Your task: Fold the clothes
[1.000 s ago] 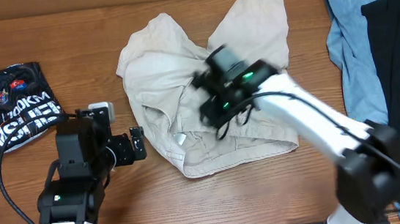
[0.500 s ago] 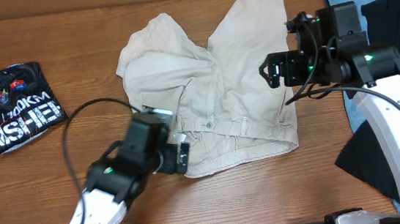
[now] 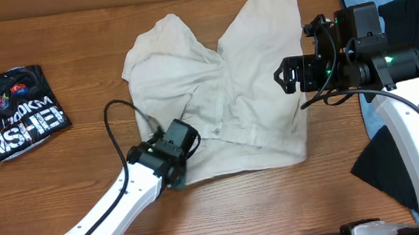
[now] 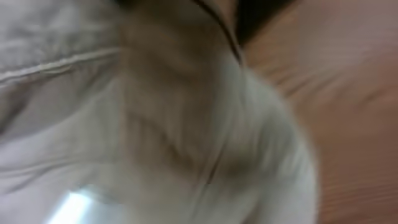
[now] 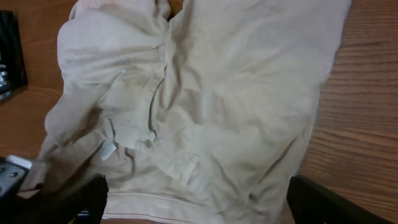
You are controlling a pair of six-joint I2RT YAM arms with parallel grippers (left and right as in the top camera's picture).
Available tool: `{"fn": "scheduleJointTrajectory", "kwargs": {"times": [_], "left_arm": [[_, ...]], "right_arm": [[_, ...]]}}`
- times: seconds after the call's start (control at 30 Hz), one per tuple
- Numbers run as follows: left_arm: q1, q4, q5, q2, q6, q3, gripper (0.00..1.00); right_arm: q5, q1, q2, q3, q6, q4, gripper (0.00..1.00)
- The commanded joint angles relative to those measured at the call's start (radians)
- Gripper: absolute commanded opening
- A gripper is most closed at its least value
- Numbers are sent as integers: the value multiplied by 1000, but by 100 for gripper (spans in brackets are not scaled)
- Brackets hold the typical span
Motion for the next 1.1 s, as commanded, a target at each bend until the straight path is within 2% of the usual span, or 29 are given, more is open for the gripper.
{"fn": "scheduleJointTrajectory", "kwargs": {"times": [0.0,0.1,0.17,0.3,0.37,0.43,0.47,0.5,0.53,0.57,0.6,0.77,0.93,1.07], "left_arm": [[38,-105,-314,-13,-169,73,13],[134,-98,-366,-13,-109,136,13],[227,25,-337,-12,-5,178,12],[400,354,-177,4,219,247,14],[478,432,-159,32,253,317,14],[534,435,-145,66,294,402,14],[563,417,-146,89,322,461,21],[586,393,-145,110,344,512,48],[603,360,-145,129,357,559,68],[618,317,-145,148,362,602,94],[629,265,-144,162,362,638,100],[636,29,-31,179,330,691,100],[626,-212,245,182,171,681,100],[609,-325,374,187,133,604,98]], "right_arm": [[17,-3,0,8,5,3,96],[16,-3,0,8,5,3,95],[16,-3,0,8,5,3,95],[16,-3,0,8,5,-5,95],[17,-3,0,8,5,-19,95],[16,-3,0,8,5,-32,95],[17,-3,0,8,5,-38,94],[16,-3,0,8,5,-42,95],[16,-3,0,8,5,-44,95],[16,-3,0,8,5,-45,95],[16,-3,0,8,5,-45,95],[17,-3,0,8,4,-44,95],[48,-3,0,8,1,-45,96],[70,-3,0,8,1,-45,96]]}}
